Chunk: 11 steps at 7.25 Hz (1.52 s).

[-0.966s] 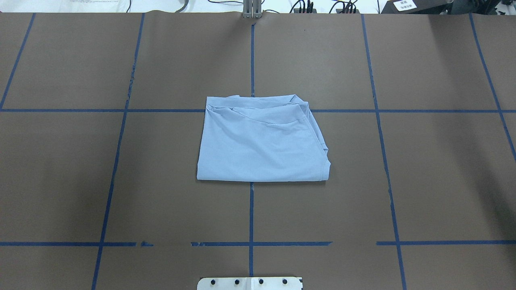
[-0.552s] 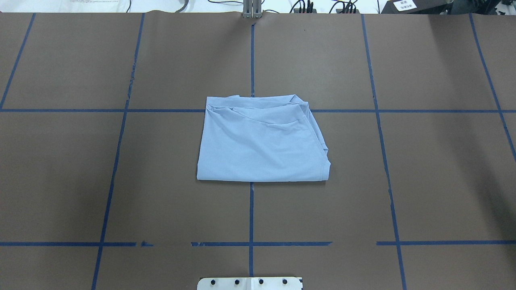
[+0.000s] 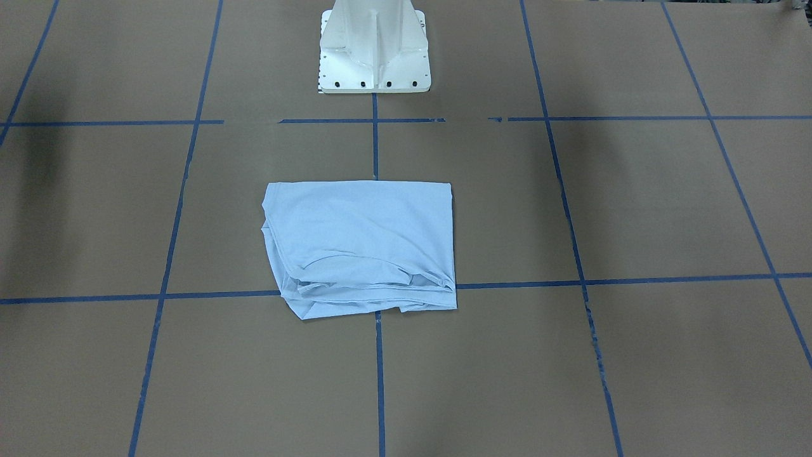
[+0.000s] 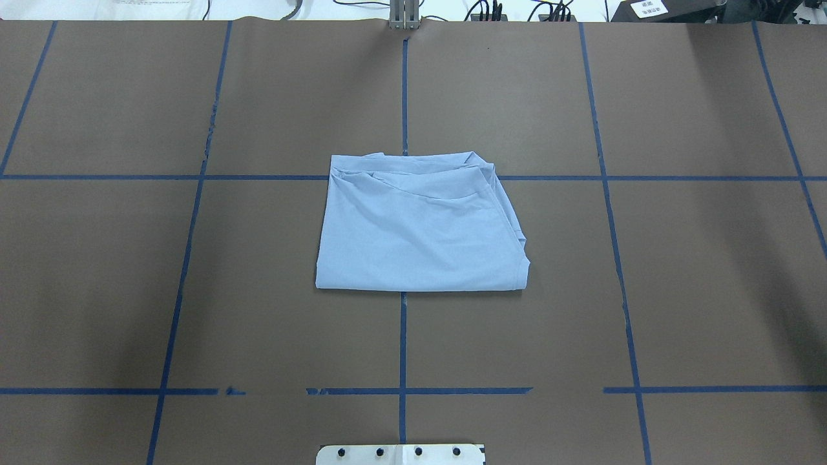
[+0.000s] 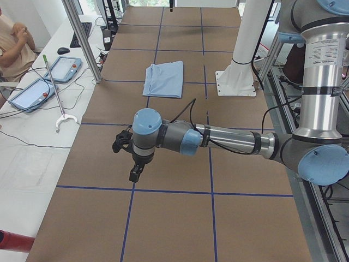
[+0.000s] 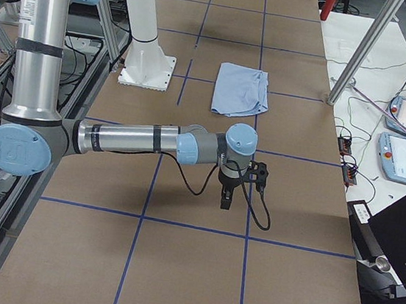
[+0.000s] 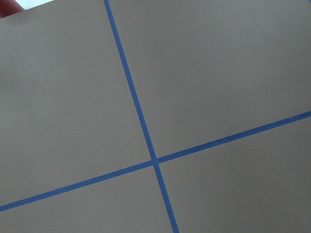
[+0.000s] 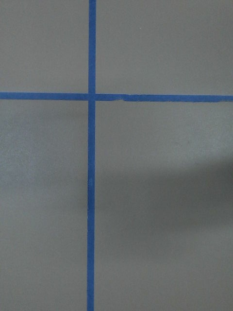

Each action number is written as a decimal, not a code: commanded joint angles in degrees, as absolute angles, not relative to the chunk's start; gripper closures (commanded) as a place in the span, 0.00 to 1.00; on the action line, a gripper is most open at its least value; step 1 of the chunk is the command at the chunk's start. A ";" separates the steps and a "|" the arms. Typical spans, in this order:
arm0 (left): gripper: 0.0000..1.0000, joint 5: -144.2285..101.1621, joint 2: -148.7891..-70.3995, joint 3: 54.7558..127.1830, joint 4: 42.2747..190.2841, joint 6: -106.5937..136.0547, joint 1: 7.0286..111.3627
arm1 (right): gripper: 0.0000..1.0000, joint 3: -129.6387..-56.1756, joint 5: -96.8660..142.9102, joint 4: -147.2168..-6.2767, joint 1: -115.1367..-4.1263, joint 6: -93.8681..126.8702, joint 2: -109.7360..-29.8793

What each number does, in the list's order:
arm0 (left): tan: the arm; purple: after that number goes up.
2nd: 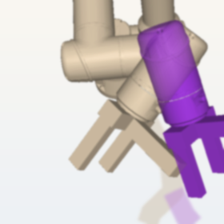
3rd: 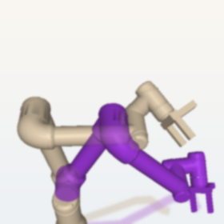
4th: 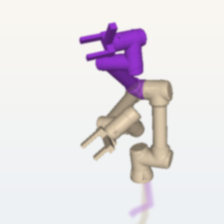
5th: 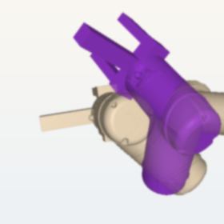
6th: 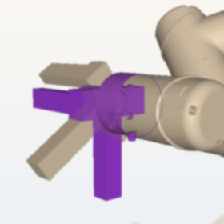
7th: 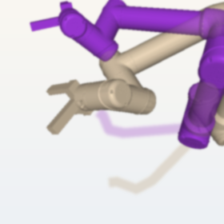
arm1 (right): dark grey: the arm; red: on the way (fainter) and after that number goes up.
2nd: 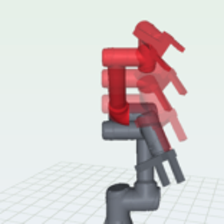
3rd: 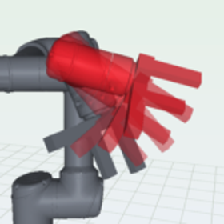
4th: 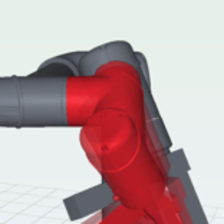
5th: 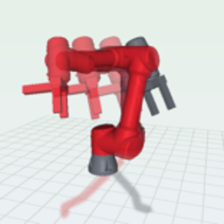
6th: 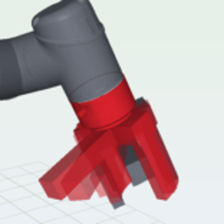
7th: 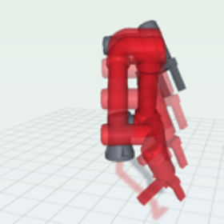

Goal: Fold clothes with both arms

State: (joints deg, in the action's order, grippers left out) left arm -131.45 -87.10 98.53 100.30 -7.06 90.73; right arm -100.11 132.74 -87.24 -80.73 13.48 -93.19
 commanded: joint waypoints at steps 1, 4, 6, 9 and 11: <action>0.00 -133.22 -88.14 97.91 95.59 -6.94 90.53 | 0.00 -100.02 132.54 -86.92 -80.42 13.36 -92.38; 0.00 -134.47 -88.24 98.53 93.34 -7.12 90.62 | 0.00 -99.76 132.10 -87.36 -80.51 13.27 -92.55; 0.00 -134.47 -88.33 100.18 93.17 -7.12 90.62 | 0.00 -100.54 132.10 -87.54 -80.68 13.18 -92.63; 0.00 -134.47 -87.89 101.34 92.72 -7.03 90.62 | 0.00 -101.95 132.36 -87.63 -80.68 13.10 -94.56; 0.00 -134.56 -87.98 99.85 93.34 -7.03 90.44 | 0.00 -104.31 131.92 -87.54 -80.77 13.18 -97.37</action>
